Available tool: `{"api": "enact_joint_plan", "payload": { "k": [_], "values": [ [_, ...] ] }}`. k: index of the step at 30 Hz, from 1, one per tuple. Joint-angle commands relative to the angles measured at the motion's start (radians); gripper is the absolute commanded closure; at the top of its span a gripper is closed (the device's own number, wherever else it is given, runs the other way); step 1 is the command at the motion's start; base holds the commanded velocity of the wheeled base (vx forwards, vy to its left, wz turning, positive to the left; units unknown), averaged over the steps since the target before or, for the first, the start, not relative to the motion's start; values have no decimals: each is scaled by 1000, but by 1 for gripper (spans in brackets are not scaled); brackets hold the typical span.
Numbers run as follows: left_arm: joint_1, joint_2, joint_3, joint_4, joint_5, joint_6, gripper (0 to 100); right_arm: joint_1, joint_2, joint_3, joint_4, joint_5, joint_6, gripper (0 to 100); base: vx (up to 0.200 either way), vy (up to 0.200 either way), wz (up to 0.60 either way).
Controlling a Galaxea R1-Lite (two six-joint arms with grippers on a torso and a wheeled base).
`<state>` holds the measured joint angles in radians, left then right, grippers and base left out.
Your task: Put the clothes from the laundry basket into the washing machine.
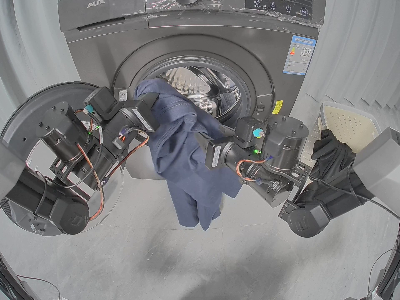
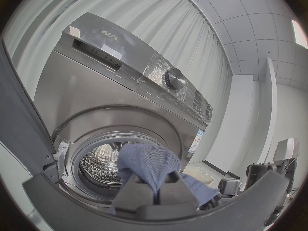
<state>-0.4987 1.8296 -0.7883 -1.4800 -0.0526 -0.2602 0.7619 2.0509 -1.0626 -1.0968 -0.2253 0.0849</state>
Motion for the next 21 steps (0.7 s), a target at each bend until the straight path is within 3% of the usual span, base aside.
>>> {"api": "enact_joint_plan", "payload": {
  "k": [1, 9, 21],
  "values": [
    [-4, -6, -2, -2, -1, -1, 100, -16, 18, -17, 9, -2, -2, 0, 0, 0, 0],
    [-7, -6, -2, -2, 0, -1, 100, -49, 83, -63, 12, -5, -24, 0, 0, 0, 0],
    [-6, 2, 0, -2, 0, -1, 100, 11, 72, -62, -2, -9, -27, 0, 0, 0, 0]
  ]
}}
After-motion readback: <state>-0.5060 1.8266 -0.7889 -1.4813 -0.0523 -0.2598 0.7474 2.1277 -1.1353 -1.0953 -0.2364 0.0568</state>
